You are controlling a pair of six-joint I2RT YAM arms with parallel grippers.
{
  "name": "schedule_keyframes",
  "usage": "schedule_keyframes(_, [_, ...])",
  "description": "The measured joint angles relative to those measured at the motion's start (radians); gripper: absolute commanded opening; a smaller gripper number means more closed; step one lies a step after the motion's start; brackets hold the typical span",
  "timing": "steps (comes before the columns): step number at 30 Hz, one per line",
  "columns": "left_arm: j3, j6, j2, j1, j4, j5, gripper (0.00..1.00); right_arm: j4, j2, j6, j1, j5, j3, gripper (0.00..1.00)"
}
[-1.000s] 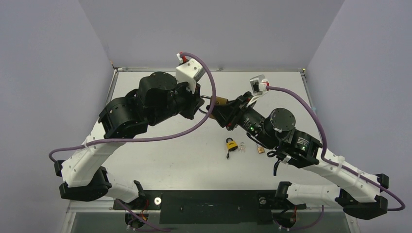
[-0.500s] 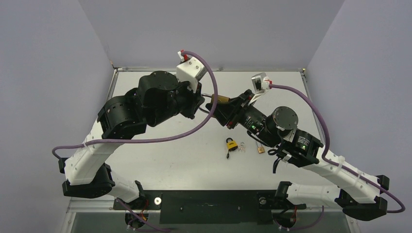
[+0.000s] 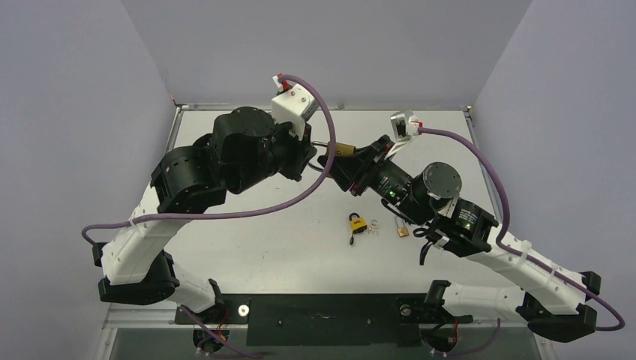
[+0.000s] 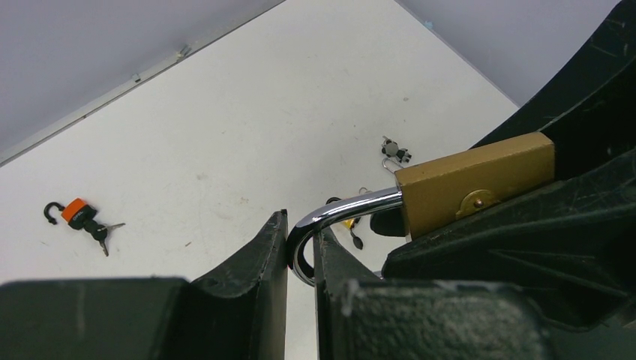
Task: Lock with the key
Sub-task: Lock the lock.
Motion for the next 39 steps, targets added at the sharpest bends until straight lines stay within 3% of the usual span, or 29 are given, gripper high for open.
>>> schedule_keyframes(17, [-0.120,-0.053,-0.080,-0.003,0.006,-0.039,0.00,0.051,0.042,0.025,-0.005,-0.048,-0.027,0.00])
schedule_keyframes(29, [-0.413,-0.077,-0.202,-0.006,0.136,-0.184,0.00,0.079,0.054,0.062,-0.086,-0.157,-0.115,0.00])
schedule_keyframes(33, [-0.449,-0.071,-0.183,-0.006,0.158,-0.241,0.00,0.087,0.055,0.071,-0.119,-0.187,-0.144,0.12])
schedule_keyframes(39, [-0.507,-0.048,-0.186,-0.006,0.221,-0.298,0.00,0.075,0.051,0.061,-0.140,-0.196,-0.176,0.42])
